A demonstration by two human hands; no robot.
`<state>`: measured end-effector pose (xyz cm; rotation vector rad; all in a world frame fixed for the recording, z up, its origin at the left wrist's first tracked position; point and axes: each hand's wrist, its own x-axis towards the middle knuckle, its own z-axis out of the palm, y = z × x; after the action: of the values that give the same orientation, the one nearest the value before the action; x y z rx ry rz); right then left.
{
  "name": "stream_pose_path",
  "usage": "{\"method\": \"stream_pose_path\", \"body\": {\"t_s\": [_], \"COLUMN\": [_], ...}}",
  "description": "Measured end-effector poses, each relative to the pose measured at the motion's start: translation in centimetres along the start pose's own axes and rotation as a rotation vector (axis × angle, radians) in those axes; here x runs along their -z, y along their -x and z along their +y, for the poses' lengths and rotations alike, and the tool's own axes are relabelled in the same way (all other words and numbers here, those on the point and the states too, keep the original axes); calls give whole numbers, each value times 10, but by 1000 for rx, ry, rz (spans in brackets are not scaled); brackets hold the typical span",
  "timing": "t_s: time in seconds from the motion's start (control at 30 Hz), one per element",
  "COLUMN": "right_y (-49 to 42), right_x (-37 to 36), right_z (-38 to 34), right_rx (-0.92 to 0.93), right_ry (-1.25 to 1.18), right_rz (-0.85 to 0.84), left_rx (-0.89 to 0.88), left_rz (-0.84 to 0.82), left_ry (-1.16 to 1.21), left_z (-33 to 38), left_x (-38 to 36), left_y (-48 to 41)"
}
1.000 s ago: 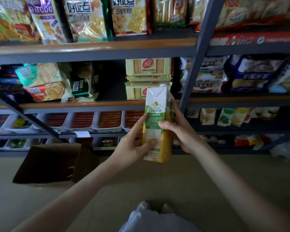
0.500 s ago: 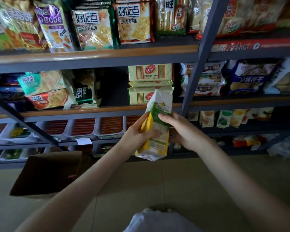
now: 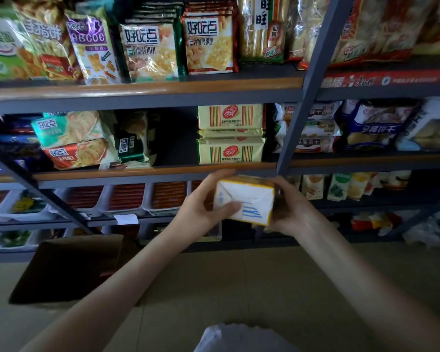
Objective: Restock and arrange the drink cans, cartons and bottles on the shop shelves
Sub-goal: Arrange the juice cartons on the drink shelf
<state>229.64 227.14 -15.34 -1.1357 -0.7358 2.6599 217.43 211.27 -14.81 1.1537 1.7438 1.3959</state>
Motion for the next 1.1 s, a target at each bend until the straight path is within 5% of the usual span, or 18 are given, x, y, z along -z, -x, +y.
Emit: {"method": "stream_pose_path", "body": {"t_s": [0.13, 0.3, 0.37, 0.53, 0.9, 1.1], "right_y": [-4, -4, -6, -3, 7, 5], "right_x": [5, 5, 6, 7, -3, -12], "right_z": [1, -2, -2, -5, -1, 6], "right_rx": [2, 114, 169, 359, 748, 767], "right_ry": [-84, 95, 161, 417, 1294, 1297], "right_rz": [-20, -118, -142, -285, -145, -16], "left_rx": [0, 418, 458, 354, 61, -64], "left_rz": [-6, -116, -183, -69, 78, 178], "left_ry": [118, 539, 581, 563, 313, -71], "left_z": [8, 12, 9, -3, -2, -3], "left_x": [1, 6, 3, -6, -13, -20], "left_y": [-5, -18, -22, -19, -9, -10]}}
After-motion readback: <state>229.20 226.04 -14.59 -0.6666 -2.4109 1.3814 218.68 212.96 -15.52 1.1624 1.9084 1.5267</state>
